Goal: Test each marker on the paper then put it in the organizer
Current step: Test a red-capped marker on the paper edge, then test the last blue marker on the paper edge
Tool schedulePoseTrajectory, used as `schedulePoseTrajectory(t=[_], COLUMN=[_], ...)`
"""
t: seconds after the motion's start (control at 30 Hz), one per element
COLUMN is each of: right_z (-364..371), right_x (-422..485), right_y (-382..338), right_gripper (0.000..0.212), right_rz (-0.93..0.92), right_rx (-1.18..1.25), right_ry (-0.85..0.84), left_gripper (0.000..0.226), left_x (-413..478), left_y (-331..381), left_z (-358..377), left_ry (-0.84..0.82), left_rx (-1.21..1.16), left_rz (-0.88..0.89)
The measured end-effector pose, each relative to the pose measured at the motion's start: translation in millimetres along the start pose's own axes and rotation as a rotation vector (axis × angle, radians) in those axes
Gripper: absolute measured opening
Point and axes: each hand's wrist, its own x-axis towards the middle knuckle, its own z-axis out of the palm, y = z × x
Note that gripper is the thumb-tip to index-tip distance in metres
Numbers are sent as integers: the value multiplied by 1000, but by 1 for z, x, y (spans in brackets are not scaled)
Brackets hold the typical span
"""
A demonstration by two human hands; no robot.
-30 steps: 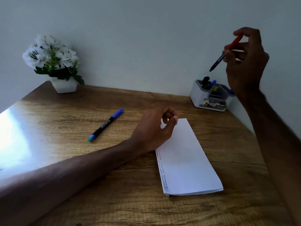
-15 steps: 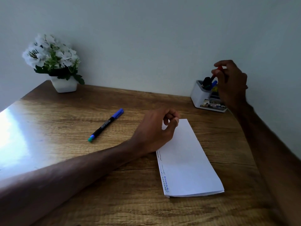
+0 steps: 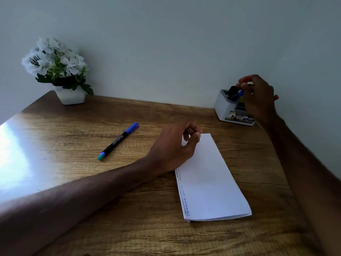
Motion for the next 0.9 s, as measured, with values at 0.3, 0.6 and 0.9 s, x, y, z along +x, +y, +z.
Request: schedulePoseTrajectory(t=[0.3,0.6,0.9], right_z=[0,-1,0], right_x=[-6,-43,-86], right_y=[-3,-24,-62], right_gripper=[32,49,38], right_rz=[66,25,-194], right_rx=[-49,37,6], right_ry=[-63,42,152], left_gripper=[8,8,8], left_x=[0,0,-2], left_y=[-1,0,-1], left_z=[1,0,1], left_ry=[-3,-6,23], left_rx=[-2,2,2], left_rz=[6,-6,10])
